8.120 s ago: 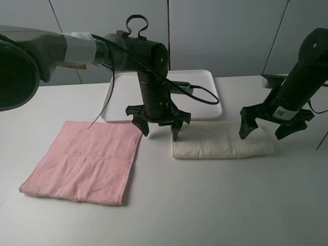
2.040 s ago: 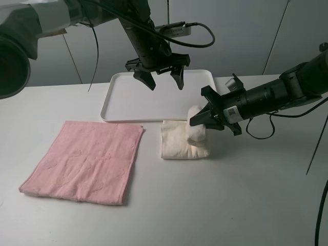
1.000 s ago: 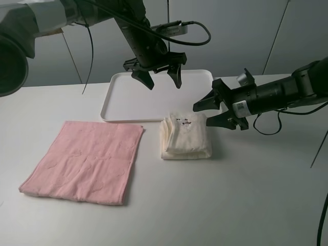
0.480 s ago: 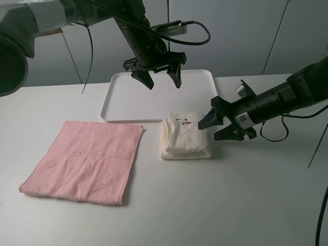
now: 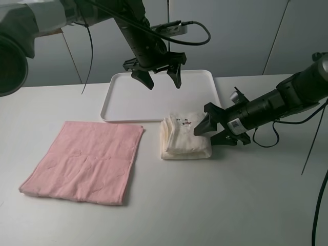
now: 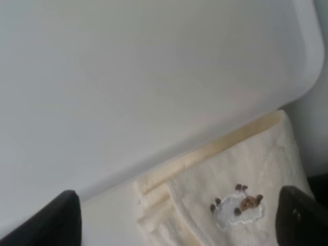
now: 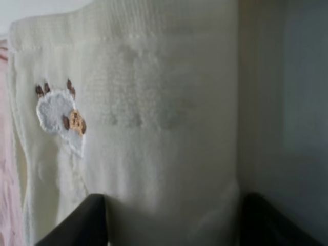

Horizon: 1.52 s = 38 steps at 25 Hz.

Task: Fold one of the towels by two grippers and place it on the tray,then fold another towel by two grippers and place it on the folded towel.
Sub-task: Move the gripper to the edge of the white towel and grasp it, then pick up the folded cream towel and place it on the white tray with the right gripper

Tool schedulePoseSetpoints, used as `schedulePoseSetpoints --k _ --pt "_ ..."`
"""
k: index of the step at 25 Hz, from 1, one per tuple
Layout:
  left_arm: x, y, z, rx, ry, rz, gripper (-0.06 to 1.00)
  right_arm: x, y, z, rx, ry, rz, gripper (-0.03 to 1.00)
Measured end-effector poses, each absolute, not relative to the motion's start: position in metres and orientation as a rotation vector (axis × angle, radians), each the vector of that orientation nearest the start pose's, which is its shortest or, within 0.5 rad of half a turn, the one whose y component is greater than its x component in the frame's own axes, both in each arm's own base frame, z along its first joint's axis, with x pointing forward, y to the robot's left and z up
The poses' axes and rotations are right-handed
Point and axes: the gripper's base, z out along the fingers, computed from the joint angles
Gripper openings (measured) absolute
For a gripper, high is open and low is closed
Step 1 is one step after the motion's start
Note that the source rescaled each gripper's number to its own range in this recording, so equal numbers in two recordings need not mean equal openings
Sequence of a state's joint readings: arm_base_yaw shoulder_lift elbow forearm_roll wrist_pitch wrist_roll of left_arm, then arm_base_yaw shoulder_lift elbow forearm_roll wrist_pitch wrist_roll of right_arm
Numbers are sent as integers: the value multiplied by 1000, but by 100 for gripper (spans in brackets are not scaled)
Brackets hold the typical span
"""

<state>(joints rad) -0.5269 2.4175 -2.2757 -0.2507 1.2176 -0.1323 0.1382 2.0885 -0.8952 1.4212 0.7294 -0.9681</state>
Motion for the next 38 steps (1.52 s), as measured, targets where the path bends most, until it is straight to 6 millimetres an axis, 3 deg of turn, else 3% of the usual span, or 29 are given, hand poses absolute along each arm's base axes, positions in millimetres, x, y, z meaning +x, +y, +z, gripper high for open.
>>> schedulePoseSetpoints --k 4,9,10,18,23,29,34,38 --pt "435 -278 205 498 2858 -483 97 314 116 67 148 2798 1148 51" --pt "435 -278 205 502 2857 -483 97 313 116 63 88 2798 1124 10" --pt "435 -278 205 505 2856 -482 97 313 116 63 74 2795 1122 9" --pt "435 -277 205 584 2833 -494 97 312 120 68 20 2760 1206 9" --pt "442 -264 215 588 2805 -534 97 316 124 101 -92 2673 1239 9" --pt "440 -234 250 610 2743 -504 97 346 126 147 -202 2669 1145 9" --pt "427 -204 252 626 2796 -427 97 375 131 176 -238 2635 1145 9" --pt "408 -183 255 635 2835 -397 89 402 137 186 -221 2639 1163 9"
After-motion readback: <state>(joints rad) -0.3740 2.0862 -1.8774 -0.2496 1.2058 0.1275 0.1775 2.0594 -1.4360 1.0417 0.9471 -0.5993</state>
